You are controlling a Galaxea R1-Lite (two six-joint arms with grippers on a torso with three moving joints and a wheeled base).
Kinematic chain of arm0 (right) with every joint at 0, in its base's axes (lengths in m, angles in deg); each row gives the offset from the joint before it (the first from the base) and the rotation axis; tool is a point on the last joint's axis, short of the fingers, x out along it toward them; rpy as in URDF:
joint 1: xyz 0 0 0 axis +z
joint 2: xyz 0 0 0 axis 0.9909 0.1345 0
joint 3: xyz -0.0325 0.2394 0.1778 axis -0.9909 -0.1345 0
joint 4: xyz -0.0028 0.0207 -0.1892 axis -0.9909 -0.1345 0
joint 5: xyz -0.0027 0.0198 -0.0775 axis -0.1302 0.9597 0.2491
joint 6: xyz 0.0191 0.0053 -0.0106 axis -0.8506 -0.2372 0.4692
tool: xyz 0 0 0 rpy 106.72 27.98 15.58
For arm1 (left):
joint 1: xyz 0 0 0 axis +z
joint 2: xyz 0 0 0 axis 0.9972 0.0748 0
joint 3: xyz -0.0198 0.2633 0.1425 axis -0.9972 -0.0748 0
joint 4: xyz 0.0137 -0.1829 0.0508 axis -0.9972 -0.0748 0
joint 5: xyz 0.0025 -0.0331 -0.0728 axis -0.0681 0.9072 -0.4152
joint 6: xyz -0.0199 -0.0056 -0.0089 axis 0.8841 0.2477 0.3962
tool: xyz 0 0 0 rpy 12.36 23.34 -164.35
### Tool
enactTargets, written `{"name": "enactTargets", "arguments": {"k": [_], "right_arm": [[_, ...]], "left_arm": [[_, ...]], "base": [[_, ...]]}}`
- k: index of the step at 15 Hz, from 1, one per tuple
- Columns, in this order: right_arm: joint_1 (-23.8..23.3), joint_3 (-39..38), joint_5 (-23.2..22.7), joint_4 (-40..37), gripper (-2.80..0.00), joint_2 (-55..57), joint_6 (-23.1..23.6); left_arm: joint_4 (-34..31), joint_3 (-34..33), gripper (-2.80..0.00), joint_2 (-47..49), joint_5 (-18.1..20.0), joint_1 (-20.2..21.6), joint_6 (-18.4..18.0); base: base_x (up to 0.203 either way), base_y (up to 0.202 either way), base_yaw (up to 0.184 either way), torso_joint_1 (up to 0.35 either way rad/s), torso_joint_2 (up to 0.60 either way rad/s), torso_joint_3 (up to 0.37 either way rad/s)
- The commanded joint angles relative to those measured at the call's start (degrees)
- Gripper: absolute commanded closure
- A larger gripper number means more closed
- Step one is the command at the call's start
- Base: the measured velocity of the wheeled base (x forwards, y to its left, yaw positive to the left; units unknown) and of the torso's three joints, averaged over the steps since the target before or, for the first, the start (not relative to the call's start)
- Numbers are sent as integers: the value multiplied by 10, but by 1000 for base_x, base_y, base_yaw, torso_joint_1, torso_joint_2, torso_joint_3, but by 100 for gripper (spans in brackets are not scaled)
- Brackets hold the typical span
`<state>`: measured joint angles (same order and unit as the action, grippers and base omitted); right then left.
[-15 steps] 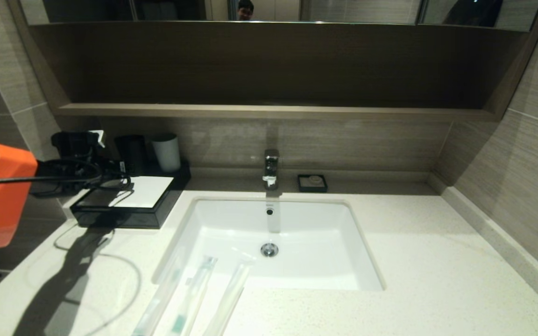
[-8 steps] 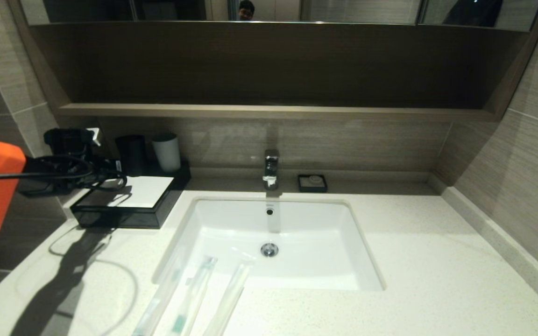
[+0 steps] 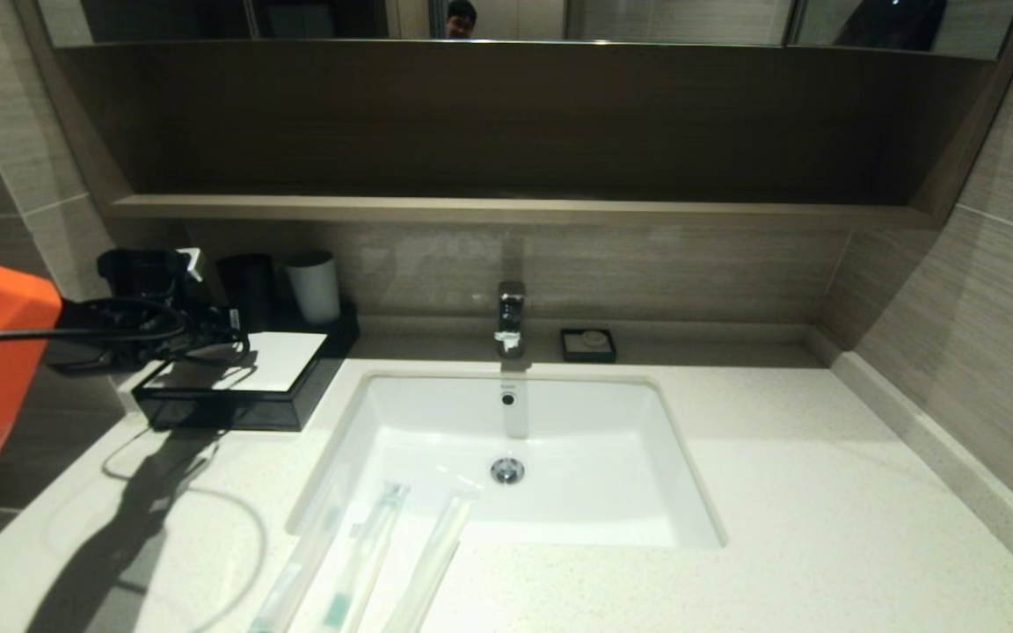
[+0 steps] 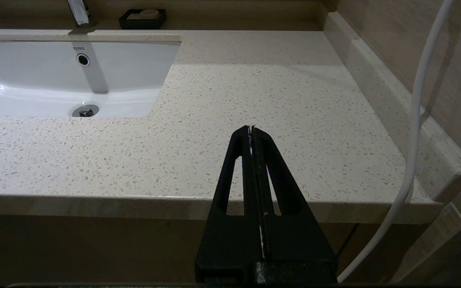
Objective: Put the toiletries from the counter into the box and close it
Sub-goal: Place the cup on the storage box
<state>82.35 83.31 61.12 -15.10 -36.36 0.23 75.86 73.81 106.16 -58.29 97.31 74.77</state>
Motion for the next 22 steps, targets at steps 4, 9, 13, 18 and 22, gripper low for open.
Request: {"name": "enactTargets", "arguments": {"k": [4, 9, 13, 18, 22], "right_arm": [[0, -1, 0, 0, 0, -2, 0], [0, -1, 0, 0, 0, -2, 0], [0, -1, 0, 0, 0, -2, 0], [0, -1, 0, 0, 0, -2, 0], [1, -1, 0, 0, 0, 0, 0]], "left_arm": [[2, 13, 0, 18, 6, -4, 1], [2, 37, 0, 33, 15, -4, 0], [3, 46, 0, 39, 15, -4, 0], [2, 46, 0, 37, 15, -4, 0], [2, 26, 0, 15, 15, -2, -1]], "base": [[0, 0, 0, 0, 0, 0], [0, 0, 0, 0, 0, 0], [0, 0, 0, 0, 0, 0], [0, 0, 0, 0, 0, 0], [0, 0, 0, 0, 0, 0]]}}
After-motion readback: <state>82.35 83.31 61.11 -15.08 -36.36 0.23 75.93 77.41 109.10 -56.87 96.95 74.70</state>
